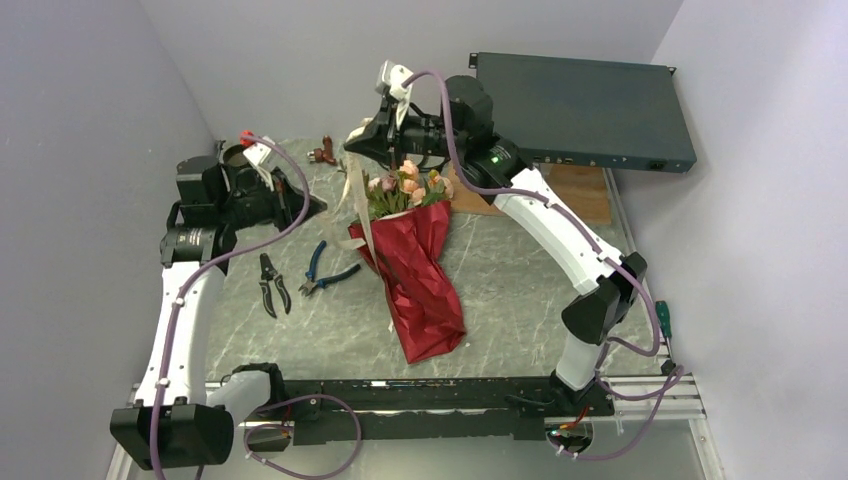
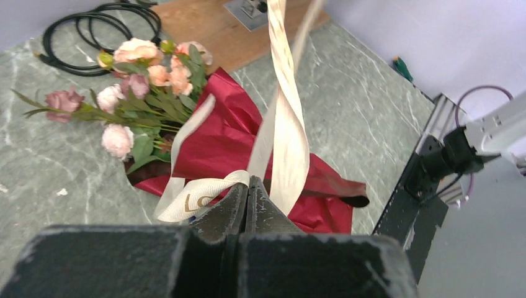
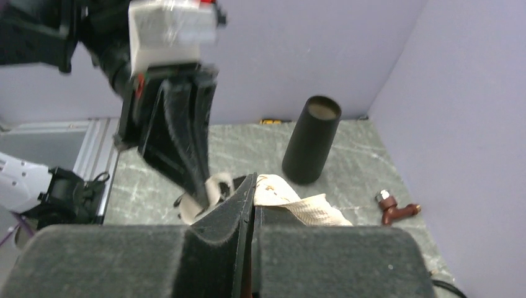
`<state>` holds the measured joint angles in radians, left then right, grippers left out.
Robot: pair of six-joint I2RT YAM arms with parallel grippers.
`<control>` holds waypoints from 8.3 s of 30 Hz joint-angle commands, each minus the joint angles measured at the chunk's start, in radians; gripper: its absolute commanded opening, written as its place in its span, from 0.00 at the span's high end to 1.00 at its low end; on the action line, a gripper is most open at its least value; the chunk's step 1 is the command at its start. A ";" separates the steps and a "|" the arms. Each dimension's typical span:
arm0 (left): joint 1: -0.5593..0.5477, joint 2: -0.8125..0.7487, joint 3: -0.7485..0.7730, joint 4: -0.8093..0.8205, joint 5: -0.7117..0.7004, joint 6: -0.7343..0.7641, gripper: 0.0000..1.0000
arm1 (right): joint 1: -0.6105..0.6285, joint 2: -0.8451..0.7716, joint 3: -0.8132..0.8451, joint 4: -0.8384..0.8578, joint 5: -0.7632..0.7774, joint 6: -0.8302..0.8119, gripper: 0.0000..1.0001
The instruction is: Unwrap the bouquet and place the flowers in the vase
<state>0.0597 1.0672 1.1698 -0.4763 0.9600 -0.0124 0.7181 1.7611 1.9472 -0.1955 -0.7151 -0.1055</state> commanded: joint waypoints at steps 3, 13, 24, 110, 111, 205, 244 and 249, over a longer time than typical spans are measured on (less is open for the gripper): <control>0.003 -0.010 -0.086 0.041 0.134 0.102 0.93 | -0.006 0.043 0.135 0.062 -0.011 0.073 1.00; -0.024 0.045 -0.162 0.286 0.150 0.050 0.33 | 0.001 0.070 0.199 0.066 -0.049 0.137 1.00; -0.101 0.078 -0.207 0.465 0.194 0.030 0.13 | 0.002 0.078 0.268 0.060 -0.043 0.148 1.00; 0.563 0.380 0.887 -0.859 -0.283 0.521 1.00 | -0.008 -0.235 -0.435 -0.042 0.018 -0.111 0.00; 0.567 0.372 0.845 -0.853 -0.302 0.532 1.00 | -0.009 -0.237 -0.435 -0.047 0.019 -0.115 0.00; -0.022 0.287 -0.147 -0.052 -0.088 0.580 0.01 | -0.120 -0.435 -0.903 -0.102 0.930 -0.428 1.00; -0.232 0.981 0.200 0.044 -0.512 0.226 0.76 | -0.434 -0.359 -1.337 0.458 1.009 -0.922 1.00; -0.232 0.983 0.214 0.050 -0.488 0.219 0.76 | -0.467 -0.367 -1.364 0.421 0.974 -0.961 0.96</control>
<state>-0.1726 2.0262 1.3678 -0.4164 0.4992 0.2146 0.2680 1.4025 0.5785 0.1890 0.2787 -1.0168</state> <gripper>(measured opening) 0.242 0.007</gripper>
